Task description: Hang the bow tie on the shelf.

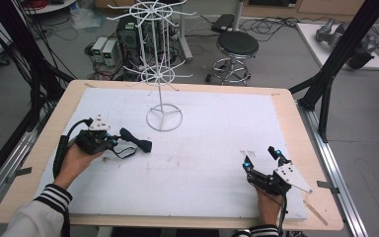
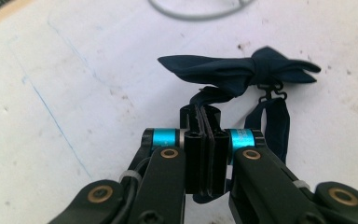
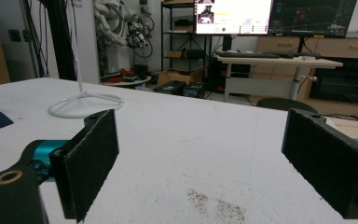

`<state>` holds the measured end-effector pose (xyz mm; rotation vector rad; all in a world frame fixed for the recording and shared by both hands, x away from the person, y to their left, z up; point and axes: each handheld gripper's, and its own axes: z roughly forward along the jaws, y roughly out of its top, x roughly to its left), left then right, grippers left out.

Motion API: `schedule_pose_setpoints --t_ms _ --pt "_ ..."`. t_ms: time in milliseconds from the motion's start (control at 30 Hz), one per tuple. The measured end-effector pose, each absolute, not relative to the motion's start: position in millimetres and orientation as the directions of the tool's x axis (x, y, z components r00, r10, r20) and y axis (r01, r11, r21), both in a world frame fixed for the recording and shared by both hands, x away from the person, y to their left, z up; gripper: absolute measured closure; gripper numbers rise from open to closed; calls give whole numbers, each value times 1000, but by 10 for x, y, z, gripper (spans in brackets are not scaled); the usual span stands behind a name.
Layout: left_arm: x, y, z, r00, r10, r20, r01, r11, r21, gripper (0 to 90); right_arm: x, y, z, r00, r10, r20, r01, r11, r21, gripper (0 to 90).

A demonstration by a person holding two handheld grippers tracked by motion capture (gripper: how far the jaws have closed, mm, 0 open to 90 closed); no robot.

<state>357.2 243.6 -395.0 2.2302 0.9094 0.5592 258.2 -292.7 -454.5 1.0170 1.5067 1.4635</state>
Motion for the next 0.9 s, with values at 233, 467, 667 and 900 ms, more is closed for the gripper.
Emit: schedule_pose_setpoints --t_ms 233,467,667,900 --pt "3524 2455 -3870 659 741 127 381 -475 793 881 2582 -2927 -4546 -370 929 -6 22 15 1000 100" --pt "3486 2492 -3806 663 743 93 325 -397 858 881 2583 -2926 -4547 -370 929 -11 19 19 1000 100" --pt "3446 2518 -3746 675 733 84 254 -337 906 880 2583 -2926 -4547 -370 929 -12 18 20 1000 100" --pt "3357 2479 -3655 679 727 100 184 -301 936 881 2583 -2925 -4547 -370 929 -13 18 21 1000 100"
